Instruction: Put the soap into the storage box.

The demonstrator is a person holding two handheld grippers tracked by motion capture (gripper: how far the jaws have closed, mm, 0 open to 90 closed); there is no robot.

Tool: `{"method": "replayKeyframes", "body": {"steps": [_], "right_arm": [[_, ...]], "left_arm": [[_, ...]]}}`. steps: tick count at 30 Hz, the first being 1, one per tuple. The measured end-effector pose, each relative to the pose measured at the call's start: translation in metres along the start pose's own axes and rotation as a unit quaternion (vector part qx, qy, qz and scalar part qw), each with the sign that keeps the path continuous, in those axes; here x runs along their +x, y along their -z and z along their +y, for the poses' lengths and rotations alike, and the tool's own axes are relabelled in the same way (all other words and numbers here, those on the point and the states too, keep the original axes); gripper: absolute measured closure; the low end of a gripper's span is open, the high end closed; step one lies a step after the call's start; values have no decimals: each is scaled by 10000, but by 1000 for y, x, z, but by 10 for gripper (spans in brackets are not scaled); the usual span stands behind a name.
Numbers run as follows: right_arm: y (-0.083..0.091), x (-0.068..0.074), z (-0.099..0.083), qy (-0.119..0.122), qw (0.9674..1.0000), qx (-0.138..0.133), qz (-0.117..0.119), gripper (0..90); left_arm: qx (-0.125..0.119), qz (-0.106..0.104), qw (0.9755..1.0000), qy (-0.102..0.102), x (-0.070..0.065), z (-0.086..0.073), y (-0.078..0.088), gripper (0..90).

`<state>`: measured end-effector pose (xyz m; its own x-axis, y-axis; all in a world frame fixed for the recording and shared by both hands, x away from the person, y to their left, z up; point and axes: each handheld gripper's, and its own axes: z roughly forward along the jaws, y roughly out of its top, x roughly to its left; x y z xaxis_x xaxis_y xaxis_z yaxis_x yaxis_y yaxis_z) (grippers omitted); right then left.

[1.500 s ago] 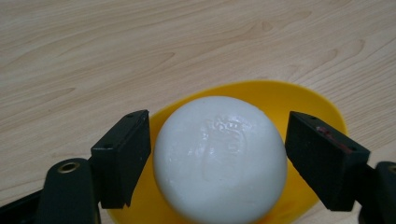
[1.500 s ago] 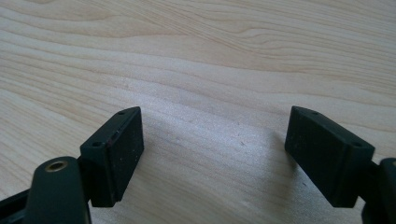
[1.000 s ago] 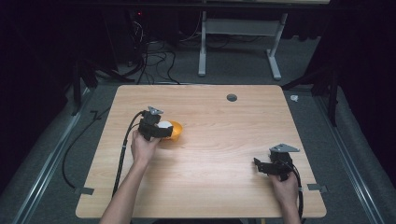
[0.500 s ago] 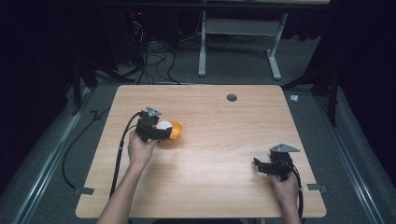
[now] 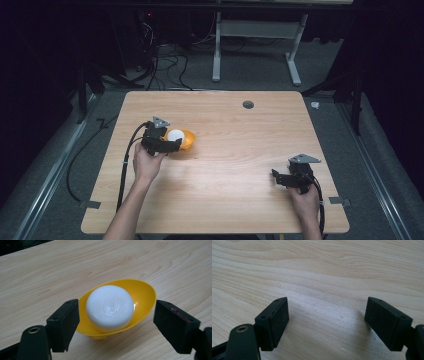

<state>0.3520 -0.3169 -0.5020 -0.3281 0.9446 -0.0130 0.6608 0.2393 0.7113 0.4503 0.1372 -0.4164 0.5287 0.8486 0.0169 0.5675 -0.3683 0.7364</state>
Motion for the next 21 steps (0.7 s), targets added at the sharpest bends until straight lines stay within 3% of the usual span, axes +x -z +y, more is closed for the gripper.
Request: {"method": "replayKeyframes", "body": {"steps": [6, 13, 21], "right_arm": [[0, 0, 0, -5, 10000, 2, -1, 203], [0, 0, 0, 1, 10000, 2, -5, 203], [0, 0, 0, -4, 10000, 8, -7, 203]], "left_arm": [[-1, -5, 10000, 16, 1, -4, 6, 218], [-39, -191, 9996, 199, 4, -12, 14, 219], [-92, -246, 9994, 215, 3, -17, 23, 219]]}}
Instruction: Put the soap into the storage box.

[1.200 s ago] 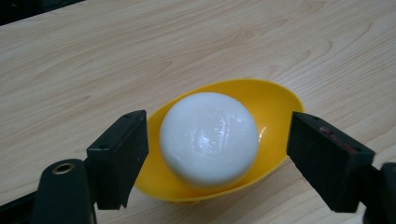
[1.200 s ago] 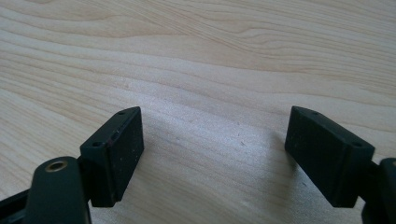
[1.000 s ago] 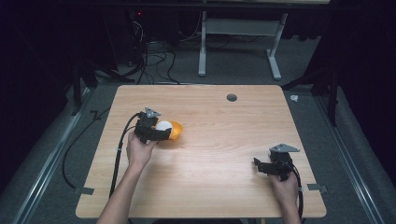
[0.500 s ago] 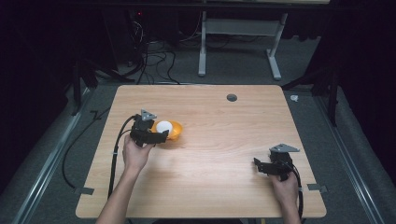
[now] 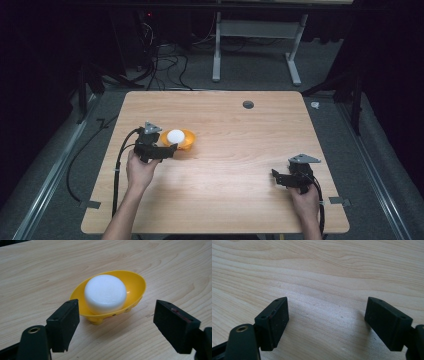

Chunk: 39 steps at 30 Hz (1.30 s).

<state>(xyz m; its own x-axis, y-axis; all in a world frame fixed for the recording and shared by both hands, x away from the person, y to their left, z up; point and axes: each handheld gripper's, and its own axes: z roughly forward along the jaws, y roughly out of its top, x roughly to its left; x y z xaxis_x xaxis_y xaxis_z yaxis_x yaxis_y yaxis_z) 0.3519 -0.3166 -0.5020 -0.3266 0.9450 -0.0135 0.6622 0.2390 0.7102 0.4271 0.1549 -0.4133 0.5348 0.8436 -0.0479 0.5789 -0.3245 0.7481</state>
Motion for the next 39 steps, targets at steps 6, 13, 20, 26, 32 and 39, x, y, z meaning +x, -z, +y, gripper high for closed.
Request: {"method": "replayKeyframes", "body": {"steps": [6, 13, 20, 26, 32, 39], "right_arm": [[0, 0, 0, 8, 10000, -8, 5, 203], [0, 0, 0, 6, 10000, -7, 6, 203], [0, 0, 0, 9, 10000, -6, 5, 203], [0, 0, 0, 10, 10000, -3, 1, 203], [0, 0, 0, -1, 10000, 0, 1, 203], [0, 0, 0, 2, 10000, 1, 0, 203]], "left_arm": [[16, 14, 10000, 29, 1, -8, 6, 220], [-45, 47, 10000, 49, 2, -12, 15, 220], [22, 82, 10000, 46, 1, -24, 17, 219], [1, 59, 9998, 168, 4, -33, 20, 220], [-10, 104, 9998, 183, 3, -39, 22, 219], [31, 166, 9996, 227, 1, -50, 21, 219]]}}
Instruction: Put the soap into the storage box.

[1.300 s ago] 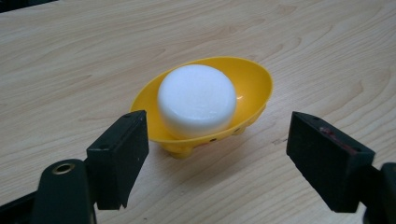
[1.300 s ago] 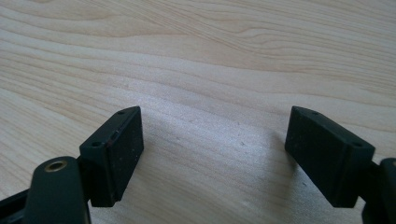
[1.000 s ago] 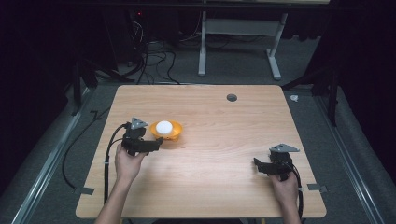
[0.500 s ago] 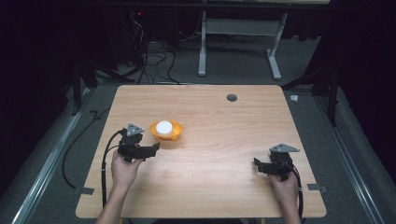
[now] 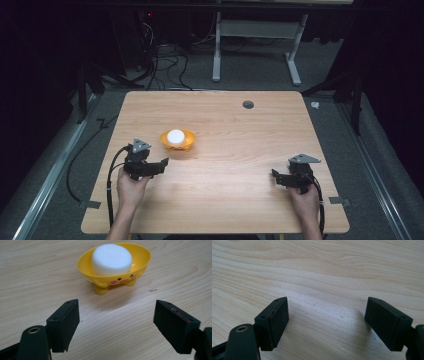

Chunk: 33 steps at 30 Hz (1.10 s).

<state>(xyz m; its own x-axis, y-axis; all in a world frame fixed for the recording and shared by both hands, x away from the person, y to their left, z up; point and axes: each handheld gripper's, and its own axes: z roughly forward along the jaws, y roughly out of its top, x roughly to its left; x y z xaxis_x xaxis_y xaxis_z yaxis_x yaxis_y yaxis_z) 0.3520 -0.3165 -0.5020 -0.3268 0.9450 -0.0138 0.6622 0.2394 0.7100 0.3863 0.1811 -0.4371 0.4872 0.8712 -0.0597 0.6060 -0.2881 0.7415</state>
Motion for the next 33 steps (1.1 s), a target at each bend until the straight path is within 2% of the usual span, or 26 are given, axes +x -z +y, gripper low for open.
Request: {"method": "replayKeyframes", "body": {"steps": [33], "right_arm": [[0, 0, 0, 5, 10000, -1, -1, 202]], "left_arm": [[190, 91, 9993, 297, 2, -45, -10, 219]]}}
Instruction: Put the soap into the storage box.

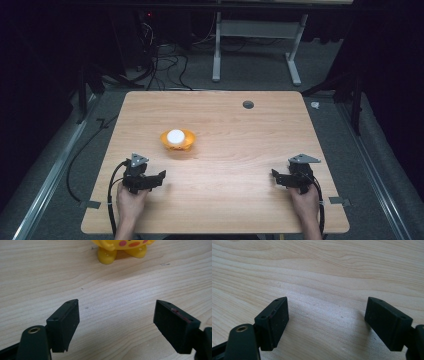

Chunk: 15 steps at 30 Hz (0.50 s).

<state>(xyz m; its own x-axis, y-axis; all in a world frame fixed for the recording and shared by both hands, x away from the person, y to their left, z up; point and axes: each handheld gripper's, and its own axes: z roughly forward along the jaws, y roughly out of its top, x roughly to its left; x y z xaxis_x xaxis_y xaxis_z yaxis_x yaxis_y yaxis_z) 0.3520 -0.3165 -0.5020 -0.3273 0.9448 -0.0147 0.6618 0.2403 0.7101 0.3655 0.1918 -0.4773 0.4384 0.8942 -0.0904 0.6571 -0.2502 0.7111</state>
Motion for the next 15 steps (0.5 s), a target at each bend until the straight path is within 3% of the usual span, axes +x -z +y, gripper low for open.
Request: {"method": "replayKeyframes", "body": {"steps": [11, 15], "right_arm": [[0, 0, 0, -4, 10000, 2, -3, 202], [0, 0, 0, -3, 10000, 1, -3, 202]], "left_arm": [[120, 189, 9997, -29, -2, -17, -14, 219], [16, 329, 9992, -212, -5, -22, -18, 211]]}}
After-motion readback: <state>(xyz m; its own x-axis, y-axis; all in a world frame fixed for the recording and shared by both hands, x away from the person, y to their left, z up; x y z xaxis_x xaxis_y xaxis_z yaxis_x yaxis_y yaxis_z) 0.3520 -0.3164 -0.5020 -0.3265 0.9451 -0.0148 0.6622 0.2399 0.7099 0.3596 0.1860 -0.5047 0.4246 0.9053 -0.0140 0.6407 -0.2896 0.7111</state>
